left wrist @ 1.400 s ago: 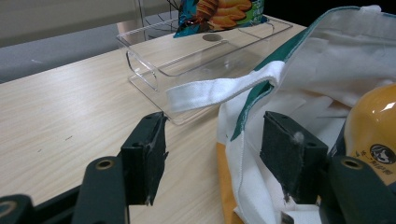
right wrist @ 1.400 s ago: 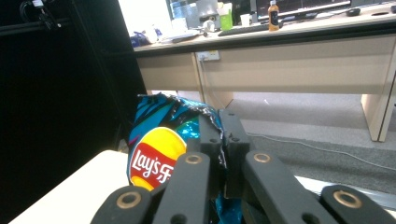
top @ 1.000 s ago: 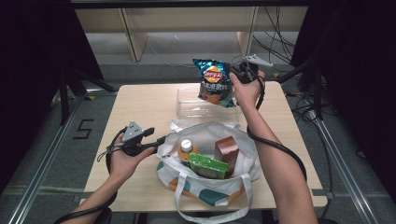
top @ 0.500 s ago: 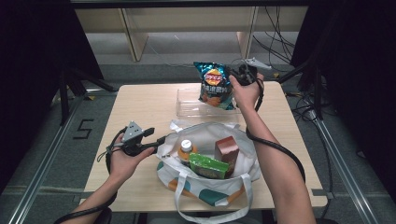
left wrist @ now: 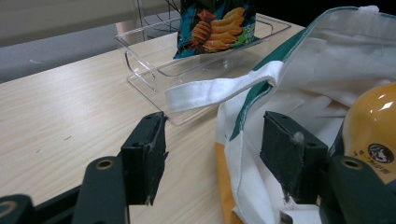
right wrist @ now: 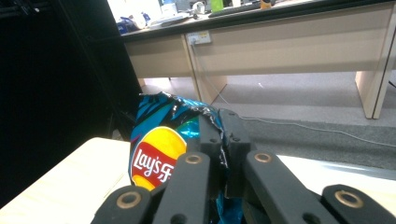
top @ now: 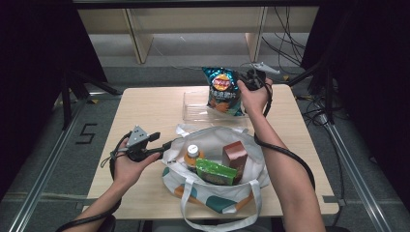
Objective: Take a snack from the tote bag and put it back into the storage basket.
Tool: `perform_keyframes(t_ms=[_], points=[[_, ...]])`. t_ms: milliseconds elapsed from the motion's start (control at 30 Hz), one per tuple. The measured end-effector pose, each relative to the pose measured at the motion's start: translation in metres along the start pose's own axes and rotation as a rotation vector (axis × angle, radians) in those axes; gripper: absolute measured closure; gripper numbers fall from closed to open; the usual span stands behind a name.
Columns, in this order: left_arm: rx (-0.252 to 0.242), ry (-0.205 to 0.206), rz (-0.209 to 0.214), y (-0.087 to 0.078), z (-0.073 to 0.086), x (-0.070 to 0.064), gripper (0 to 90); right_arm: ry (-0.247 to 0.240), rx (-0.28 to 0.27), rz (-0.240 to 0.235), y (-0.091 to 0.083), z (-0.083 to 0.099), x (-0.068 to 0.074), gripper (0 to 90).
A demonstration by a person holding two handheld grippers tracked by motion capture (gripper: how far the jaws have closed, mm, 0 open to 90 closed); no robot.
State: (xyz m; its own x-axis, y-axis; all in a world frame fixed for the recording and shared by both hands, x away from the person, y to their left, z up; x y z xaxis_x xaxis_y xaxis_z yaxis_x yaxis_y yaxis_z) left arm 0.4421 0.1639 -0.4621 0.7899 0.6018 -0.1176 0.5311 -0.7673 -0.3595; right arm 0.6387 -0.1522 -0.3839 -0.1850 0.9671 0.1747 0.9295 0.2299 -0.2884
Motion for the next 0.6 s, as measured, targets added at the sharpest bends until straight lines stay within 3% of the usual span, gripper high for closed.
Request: perform_keyframes(t_ms=[267,300,600], points=[[0.0,-0.003,0.001,0.0003,0.0003,-0.0003,39.5,-0.032,0.008,0.008,0.0028,0.0047,-0.0064,89.5],[0.0,-0.004,0.001,0.0004,0.0004,-0.0003,39.5,-0.01,0.022,0.016,0.0018,0.0058,-0.0057,89.5],[0.002,-0.003,0.003,0.0013,0.0007,-0.0005,39.5,-0.029,0.016,0.024,0.0031,0.0064,-0.0092,89.5]])
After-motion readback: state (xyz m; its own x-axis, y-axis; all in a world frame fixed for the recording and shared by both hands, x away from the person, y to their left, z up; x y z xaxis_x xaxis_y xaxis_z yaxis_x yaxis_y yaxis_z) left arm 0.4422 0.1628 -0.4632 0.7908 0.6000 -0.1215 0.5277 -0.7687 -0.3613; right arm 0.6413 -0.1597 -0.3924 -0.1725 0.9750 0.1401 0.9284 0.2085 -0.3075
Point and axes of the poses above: each handheld gripper's, and its own axes: y roughly forward along the jaws, z roughly out of its underside, x roughly to its left, the point moved 5 cm from there along y, roughly forward along the jaws, and after that the axes turned 15 degrees about z, right-handed, at the moved point
